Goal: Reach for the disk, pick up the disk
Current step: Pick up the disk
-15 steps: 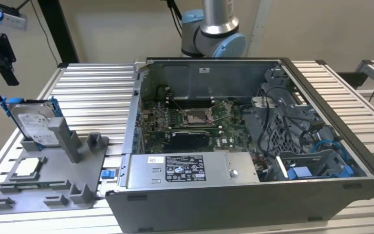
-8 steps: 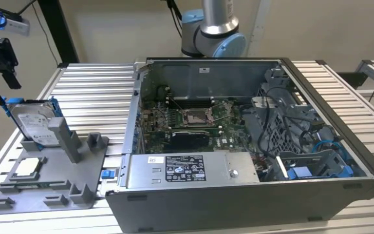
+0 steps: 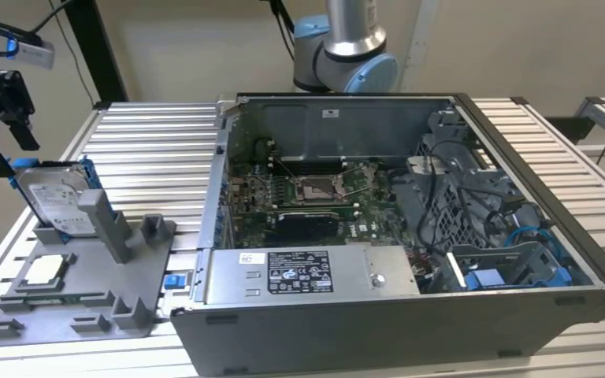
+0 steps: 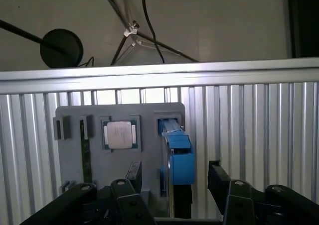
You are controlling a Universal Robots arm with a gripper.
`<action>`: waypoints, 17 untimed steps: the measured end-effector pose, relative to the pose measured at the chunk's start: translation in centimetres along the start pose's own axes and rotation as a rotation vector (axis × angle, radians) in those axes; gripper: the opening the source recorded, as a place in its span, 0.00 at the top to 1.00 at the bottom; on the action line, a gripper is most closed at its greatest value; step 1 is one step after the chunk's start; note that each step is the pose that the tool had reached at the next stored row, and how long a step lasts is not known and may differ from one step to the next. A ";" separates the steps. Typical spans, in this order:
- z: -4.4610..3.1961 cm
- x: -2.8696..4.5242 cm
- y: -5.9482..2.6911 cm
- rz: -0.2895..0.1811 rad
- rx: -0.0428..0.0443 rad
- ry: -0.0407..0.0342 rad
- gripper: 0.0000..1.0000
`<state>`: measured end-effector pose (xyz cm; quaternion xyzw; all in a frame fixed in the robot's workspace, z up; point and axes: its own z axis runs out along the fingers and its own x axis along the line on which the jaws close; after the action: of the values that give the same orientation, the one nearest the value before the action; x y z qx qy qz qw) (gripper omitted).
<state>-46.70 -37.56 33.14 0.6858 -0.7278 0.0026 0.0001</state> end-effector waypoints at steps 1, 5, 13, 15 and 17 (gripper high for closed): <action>0.17 -0.01 -0.08 0.000 0.0003 -0.0005 0.00; 0.82 -0.03 -0.33 0.000 0.0000 -0.0037 0.00; 2.17 -0.06 -0.47 0.000 -0.0007 -0.0133 0.00; 2.54 -0.06 -0.46 0.000 -0.0008 -0.0156 0.00; 2.91 -0.07 -0.47 0.000 -0.0008 -0.0178 0.00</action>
<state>-46.22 -37.53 30.23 0.6857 -0.7278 -0.0038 -0.0061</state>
